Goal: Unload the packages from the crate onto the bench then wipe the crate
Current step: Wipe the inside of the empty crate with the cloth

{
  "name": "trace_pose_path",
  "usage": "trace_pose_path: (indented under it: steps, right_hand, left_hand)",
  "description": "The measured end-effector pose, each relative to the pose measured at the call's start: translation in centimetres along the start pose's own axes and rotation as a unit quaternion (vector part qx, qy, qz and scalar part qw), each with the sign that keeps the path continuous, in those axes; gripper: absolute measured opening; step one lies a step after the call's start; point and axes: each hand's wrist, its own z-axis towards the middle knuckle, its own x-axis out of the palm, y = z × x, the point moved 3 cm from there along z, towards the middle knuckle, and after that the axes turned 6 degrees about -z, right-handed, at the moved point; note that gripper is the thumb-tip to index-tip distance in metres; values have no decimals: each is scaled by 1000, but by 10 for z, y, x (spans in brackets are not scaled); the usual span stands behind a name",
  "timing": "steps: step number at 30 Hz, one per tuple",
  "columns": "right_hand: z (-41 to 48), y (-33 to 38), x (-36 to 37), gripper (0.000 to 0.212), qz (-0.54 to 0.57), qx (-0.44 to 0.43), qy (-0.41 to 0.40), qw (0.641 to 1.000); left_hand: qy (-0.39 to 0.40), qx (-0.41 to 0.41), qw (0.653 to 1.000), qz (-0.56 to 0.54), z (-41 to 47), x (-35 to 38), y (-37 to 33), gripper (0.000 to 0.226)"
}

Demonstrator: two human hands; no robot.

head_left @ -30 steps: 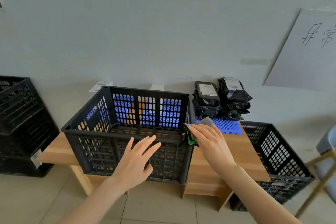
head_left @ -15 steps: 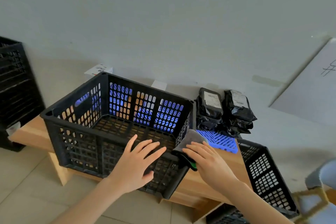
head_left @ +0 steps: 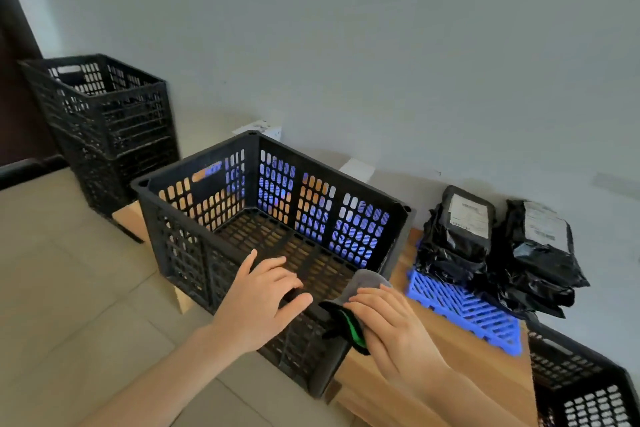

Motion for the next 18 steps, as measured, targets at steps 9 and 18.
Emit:
trace_pose_path:
  steps: [9,18]
  right_hand:
    - [-7,-46,0,39,-75,-172,41,981]
    - [10,-127,8,70,-69,-177,23,982]
  left_hand:
    - [10,-88,993,84,-10,30,-66,67]
    - [28,-142,985,96,-9,34,-81,85]
